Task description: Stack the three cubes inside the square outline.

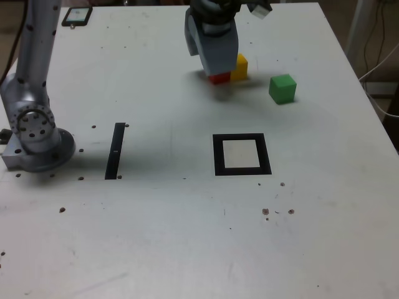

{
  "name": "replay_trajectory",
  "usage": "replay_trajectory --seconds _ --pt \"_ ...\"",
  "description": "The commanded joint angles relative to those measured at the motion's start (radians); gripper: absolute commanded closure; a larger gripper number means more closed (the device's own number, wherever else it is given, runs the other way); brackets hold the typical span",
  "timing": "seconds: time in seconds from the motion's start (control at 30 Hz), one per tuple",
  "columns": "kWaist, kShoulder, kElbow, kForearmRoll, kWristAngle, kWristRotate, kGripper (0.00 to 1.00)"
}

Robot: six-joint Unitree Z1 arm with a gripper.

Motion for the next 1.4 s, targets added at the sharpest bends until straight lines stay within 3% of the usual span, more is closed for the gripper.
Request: replay_trajectory --seconds 0.0,0.47,1.37 --pt "0.004 -0.002 0.001 -0.004 0.002 -0.001 0.06" --pt "0.006 -0.018 0.038 -0.027 0.036 0.000 0.07" --pt "0.006 -0.010 0.111 -0.152 0.023 -0.001 0.14"
